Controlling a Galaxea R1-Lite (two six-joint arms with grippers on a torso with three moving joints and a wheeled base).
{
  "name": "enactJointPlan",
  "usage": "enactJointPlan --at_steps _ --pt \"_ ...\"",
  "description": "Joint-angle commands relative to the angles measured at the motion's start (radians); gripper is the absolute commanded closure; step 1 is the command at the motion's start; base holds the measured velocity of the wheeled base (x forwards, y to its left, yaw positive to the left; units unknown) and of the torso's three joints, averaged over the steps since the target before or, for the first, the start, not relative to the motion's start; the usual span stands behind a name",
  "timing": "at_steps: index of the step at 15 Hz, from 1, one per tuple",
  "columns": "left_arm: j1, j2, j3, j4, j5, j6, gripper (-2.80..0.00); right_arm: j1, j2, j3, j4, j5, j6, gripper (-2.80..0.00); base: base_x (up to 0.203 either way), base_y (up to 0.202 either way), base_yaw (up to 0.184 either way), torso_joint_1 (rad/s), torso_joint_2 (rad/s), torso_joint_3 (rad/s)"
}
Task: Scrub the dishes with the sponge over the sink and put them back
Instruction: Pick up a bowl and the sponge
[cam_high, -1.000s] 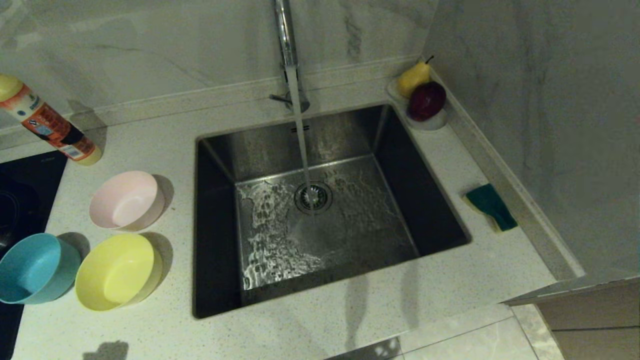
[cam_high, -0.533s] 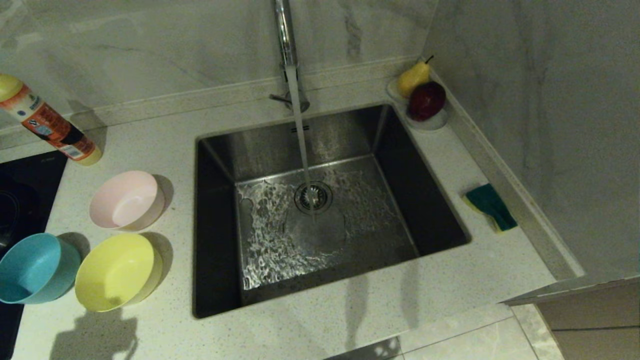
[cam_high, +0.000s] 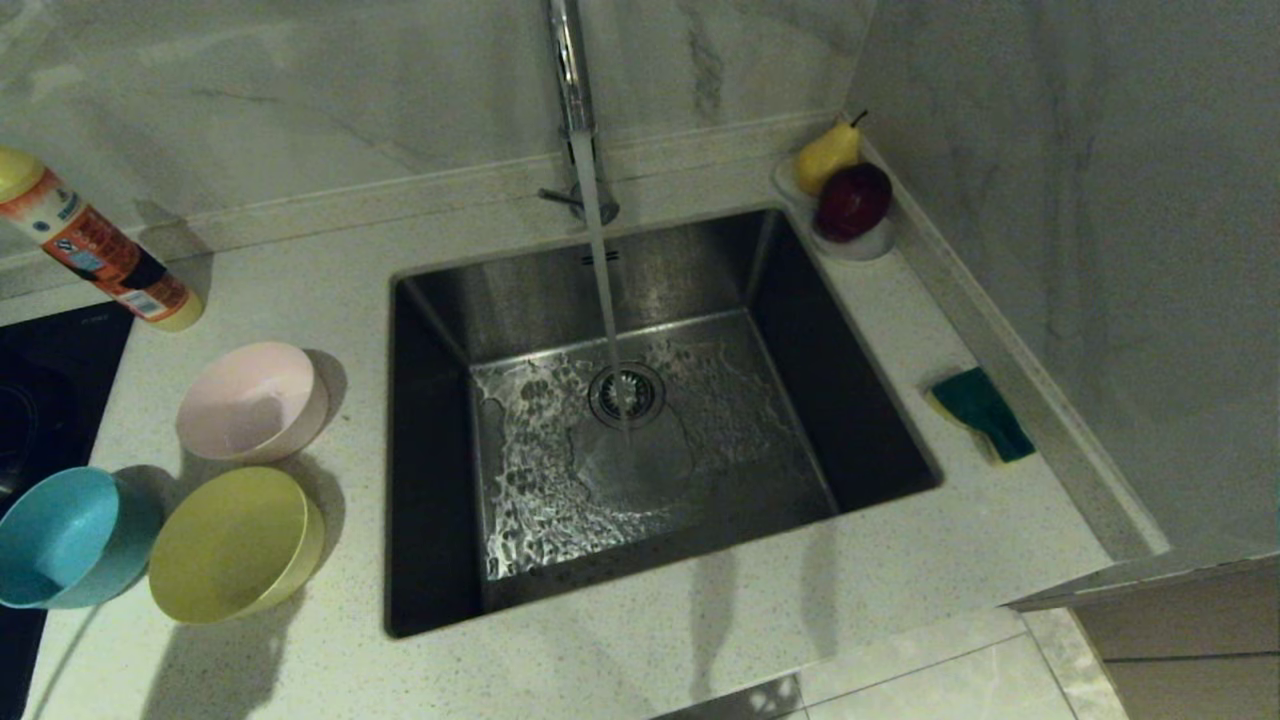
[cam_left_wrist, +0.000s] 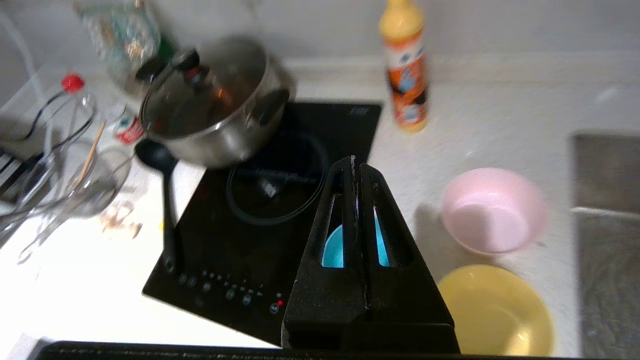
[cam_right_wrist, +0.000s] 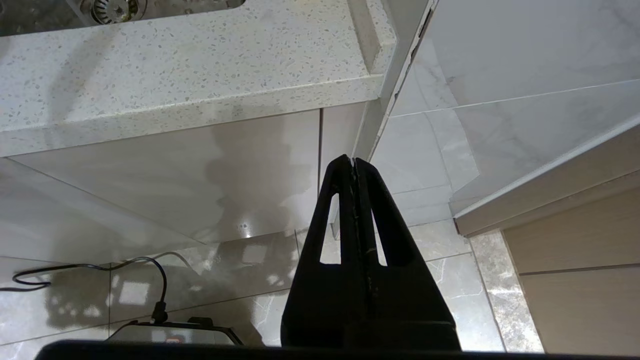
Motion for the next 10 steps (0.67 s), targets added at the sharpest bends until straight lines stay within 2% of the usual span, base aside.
enactJointPlan --at_steps 1,4,6,8,10 --pt "0.018 0.21 -0.06 0.001 0.035 -0.052 0.0 0.0 0.0 0.0 -0.001 0.0 0.0 0.0 0.0 0.0 0.0 0.0 0.0 0.0" --pt "0.081 0.363 -0.11 -0.005 0.037 -0.111 0.0 0.0 0.0 0.0 -0.001 0.0 0.0 0.0 0.0 0.0 0.0 0.0 0.0 0.0" --pt "0.154 0.462 -0.144 -0.016 -0.005 -0.142 0.0 0.0 0.0 0.0 -0.001 0.0 0.0 0.0 0.0 0.0 0.0 0.0 0.0 0.0" --pt "0.286 0.576 -0.202 -0.018 -0.1 -0.189 0.0 0.0 0.0 0.0 -0.001 0.0 0.0 0.0 0.0 0.0 0.0 0.0 0.0 0.0" --pt "0.43 0.652 -0.258 -0.006 -0.233 -0.244 0.0 0.0 0.0 0.0 -0.001 0.0 0.0 0.0 0.0 0.0 0.0 0.0 0.0 0.0"
